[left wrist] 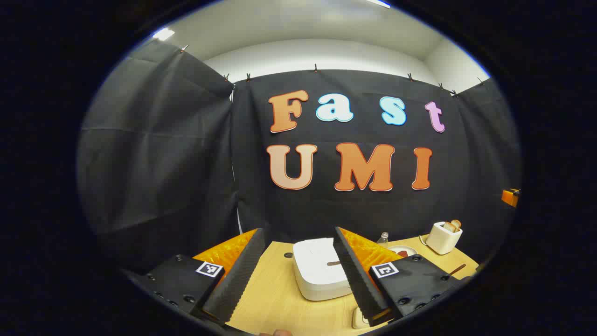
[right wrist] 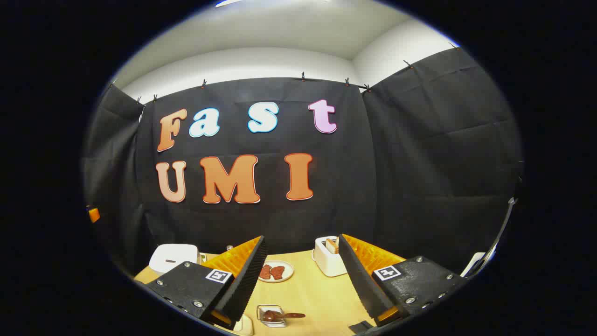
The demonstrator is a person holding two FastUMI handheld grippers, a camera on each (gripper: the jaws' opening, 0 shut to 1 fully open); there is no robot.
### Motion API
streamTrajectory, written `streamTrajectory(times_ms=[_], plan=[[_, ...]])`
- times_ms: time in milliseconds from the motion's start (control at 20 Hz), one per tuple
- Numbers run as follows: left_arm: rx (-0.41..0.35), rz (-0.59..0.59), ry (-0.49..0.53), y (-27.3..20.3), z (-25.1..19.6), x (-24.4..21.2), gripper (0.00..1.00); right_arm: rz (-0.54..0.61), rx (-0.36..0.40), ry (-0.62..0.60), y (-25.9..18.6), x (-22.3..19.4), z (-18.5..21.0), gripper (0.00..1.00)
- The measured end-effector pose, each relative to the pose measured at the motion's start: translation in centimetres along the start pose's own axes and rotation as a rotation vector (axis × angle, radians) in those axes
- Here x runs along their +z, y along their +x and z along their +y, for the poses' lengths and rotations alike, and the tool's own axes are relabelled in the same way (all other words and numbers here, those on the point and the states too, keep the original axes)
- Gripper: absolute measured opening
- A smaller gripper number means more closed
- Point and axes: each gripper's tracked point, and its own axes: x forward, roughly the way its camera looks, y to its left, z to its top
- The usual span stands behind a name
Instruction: Close the left gripper, press the button to open the rice cooker; take a wooden spoon from the chopstick holder with the right hand, scoop a spoonful of rice and pour it into the rice cooker, then put the wooden spoon back into the chopstick holder.
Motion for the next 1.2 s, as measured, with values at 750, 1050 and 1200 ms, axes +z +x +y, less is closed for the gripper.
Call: streamTrajectory(times_ms=[750, 1050, 1200], plan=[[-0.049, 0.030, -0.120, 0.6, 0.0, 0.1, 1.00, 0.002, 0.045, -0.070, -0.9, 1.7, 2.7, 0.95], [-0.083, 0.021, -0.105, 0.5, -1.0, 0.4, 1.00, -0.005, 0.015, -0.073, -1.4, 2.3, 1.3, 0.95], [-0.082, 0.011, -0.071, 0.5, -1.4, 0.7, 0.91, -0.002, 0.003, -0.074, -1.7, 2.2, 0.5, 0.95]])
